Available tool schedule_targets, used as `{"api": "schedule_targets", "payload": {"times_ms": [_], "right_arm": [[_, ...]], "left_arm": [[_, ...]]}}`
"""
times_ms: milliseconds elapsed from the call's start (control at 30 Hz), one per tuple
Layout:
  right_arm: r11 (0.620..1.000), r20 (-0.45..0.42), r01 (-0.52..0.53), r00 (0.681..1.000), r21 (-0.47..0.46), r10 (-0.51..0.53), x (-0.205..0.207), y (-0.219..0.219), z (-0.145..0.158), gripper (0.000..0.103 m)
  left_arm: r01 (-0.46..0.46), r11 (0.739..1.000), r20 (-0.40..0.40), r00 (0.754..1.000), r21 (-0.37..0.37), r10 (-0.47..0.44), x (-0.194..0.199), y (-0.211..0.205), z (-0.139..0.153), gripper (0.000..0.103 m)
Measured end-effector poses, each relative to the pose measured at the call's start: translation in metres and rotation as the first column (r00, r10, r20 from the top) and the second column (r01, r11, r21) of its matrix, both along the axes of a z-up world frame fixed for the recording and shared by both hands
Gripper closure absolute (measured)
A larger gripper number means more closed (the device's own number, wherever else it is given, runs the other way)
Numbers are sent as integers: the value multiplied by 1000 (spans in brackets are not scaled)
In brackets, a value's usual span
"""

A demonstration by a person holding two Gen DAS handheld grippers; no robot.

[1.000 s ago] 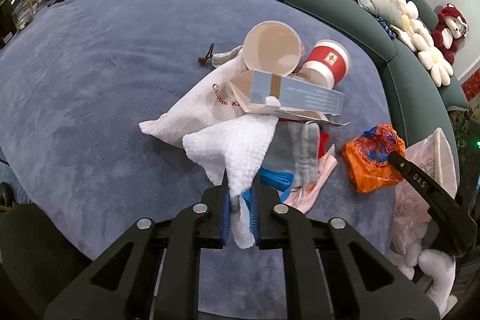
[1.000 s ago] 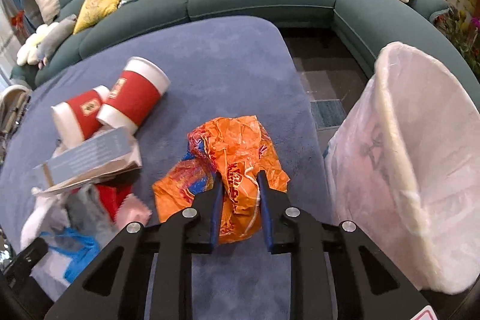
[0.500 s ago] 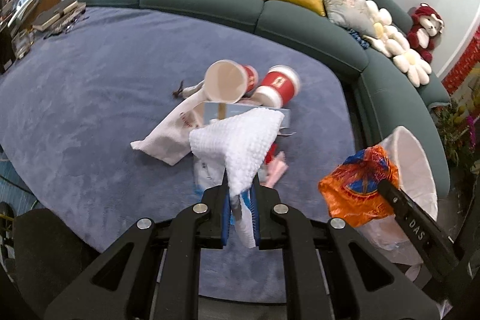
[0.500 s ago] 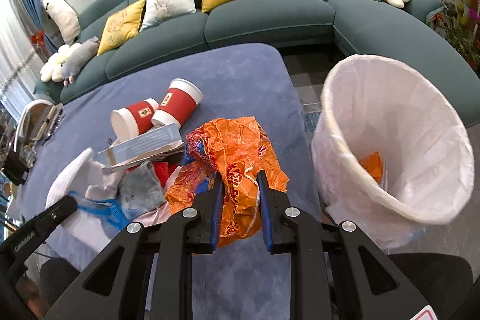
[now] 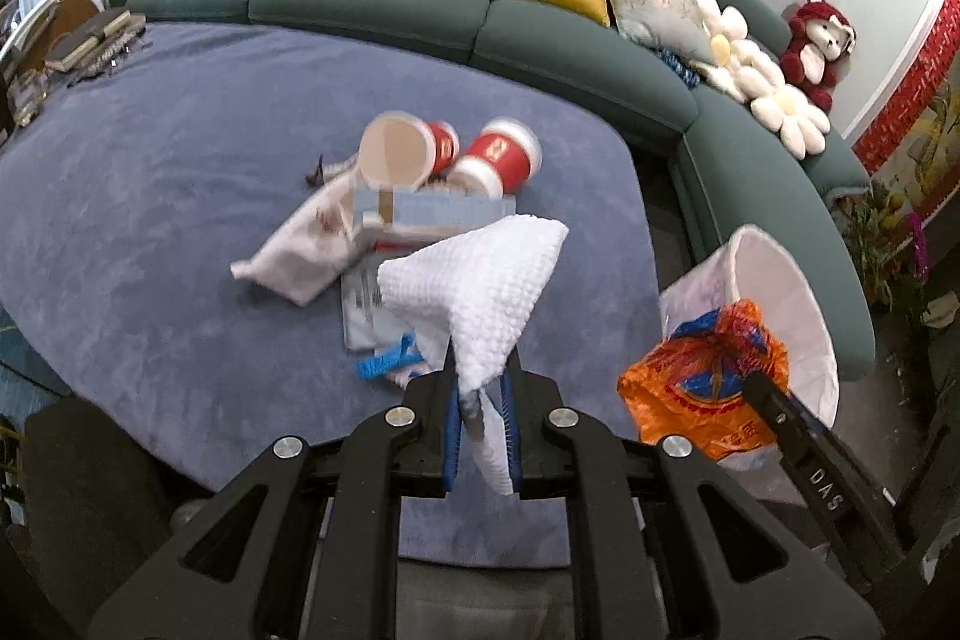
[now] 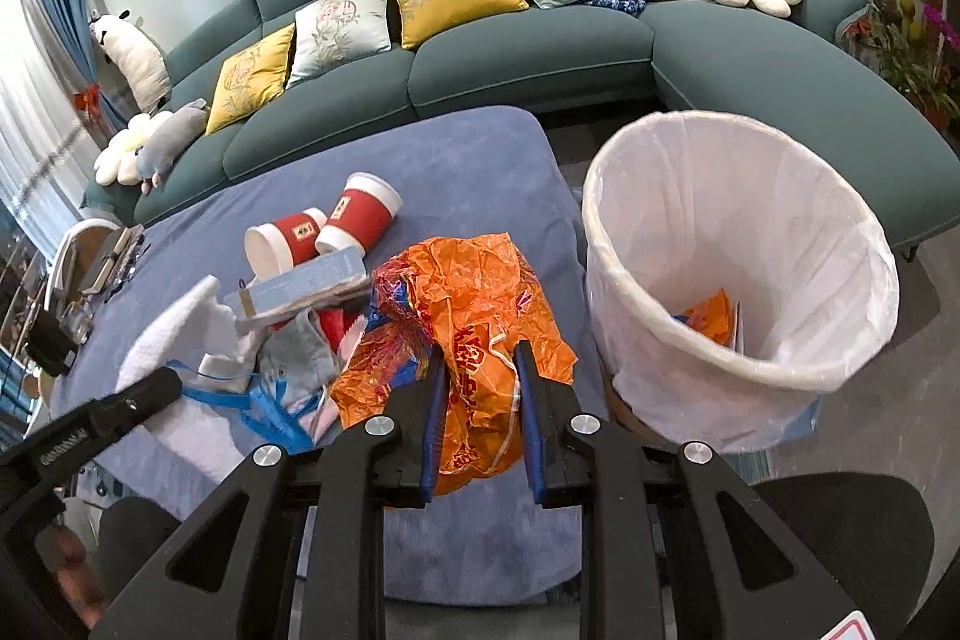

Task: Collect trash
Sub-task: 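Lift the white towel with the left tool while the right tool lifts the orange bag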

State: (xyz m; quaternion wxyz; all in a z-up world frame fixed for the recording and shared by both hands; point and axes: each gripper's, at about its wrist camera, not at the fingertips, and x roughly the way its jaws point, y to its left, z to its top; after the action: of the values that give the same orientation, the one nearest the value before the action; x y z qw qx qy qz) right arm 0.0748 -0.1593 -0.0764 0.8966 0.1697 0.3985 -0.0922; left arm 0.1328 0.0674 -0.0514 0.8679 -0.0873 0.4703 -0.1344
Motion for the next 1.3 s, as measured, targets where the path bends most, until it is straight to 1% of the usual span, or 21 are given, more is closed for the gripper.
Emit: {"api": "schedule_targets", "payload": {"times_ms": [133, 233, 300, 333, 367, 433, 500, 600, 633, 667, 767, 800, 833, 867, 900, 933, 1000, 1033, 1133, 1300], "right_arm": [[1000, -12, -6, 1000, 2, 6, -7, 0, -6, 82], [1000, -20, -7, 1000, 5, 7, -9, 0, -8, 82], [1000, -22, -7, 1000, 3, 7, -9, 0, -8, 82], [1000, -23, -7, 1000, 4, 7, -9, 0, -9, 82], [1000, -24, -7, 1000, 4, 7, -9, 0, -9, 82], [1000, -28, -10, 1000, 3, 10, -8, 0, -10, 82], [1000, -31, -13, 999, 2, 13, -7, 3, -12, 82], [1000, -36, -19, 999, -2, 19, -6, 5, -13, 82], [1000, -38, -23, 999, -5, 23, -6, 6, -13, 82], [1000, -39, -26, 999, -8, 25, -6, 7, -13, 82], [1000, -44, -28, 999, -11, 28, -5, 8, -15, 82], [1000, -46, -28, 999, -11, 27, -5, 8, -15, 82], [1000, -49, -28, 998, -11, 28, -5, 7, -16, 82], [1000, -51, -28, 998, -11, 28, -4, 7, -16, 82], [1000, -53, -29, 998, -11, 28, -4, 8, -17, 82], [999, -54, -30, 998, -11, 29, -3, 8, -17, 82], [999, -55, -33, 998, -13, 32, -3, 9, -17, 82], [999, -54, -34, 998, -13, 34, -2, 9, -16, 82], [999, -48, -41, 998, -13, 40, -3, 11, -14, 82], [998, -23, -56, 998, -24, 56, -7, 15, -6, 82]], "left_arm": [[-4, 1000, -45, 999, 30, 6, -4, 5, -20, 91], [-18, 1000, -73, 997, 15, 19, -6, 15, -30, 91], [-26, 999, -81, 996, 19, 27, -8, 20, -34, 81], [-35, 999, -83, 996, 27, 37, -9, 23, -36, 70], [-41, 999, -85, 995, 28, 44, -10, 25, -38, 66], [-53, 998, -100, 993, 29, 56, -10, 31, -44, 66], [-64, 998, -121, 990, 30, 67, -10, 34, -49, 63], [-76, 996, -127, 989, 38, 80, -9, 36, -54, 55], [-75, 996, -128, 989, 43, 80, -9, 35, -56, 51], [-71, 996, -130, 989, 49, 77, -9, 34, -57, 49], [-48, 996, -141, 988, 79, 59, -9, 31, -66, 49], [-43, 995, -146, 988, 95, 57, -9, 29, -69, 49], [-37, 993, -157, 986, 110, 54, -7, 28, -73, 52], [-33, 993, -165, 985, 112, 51, -6, 27, -75, 64], [-27, 994, -180, 983, 105, 46, -4, 28, -79, 71], [-25, 994, -192, 980, 105, 45, -3, 28, -81, 82], [-24, 995, -195, 980, 94, 42, -3, 30, -81, 91], [-21, 995, -186, 982, 94, 38, -3, 30, -80, 97], [-11, 994, -142, 990, 104, 26, -6, 26, -68, 100], [11, 993, -62, 998, 115, -4, -10, 10, -42, 101]]}}
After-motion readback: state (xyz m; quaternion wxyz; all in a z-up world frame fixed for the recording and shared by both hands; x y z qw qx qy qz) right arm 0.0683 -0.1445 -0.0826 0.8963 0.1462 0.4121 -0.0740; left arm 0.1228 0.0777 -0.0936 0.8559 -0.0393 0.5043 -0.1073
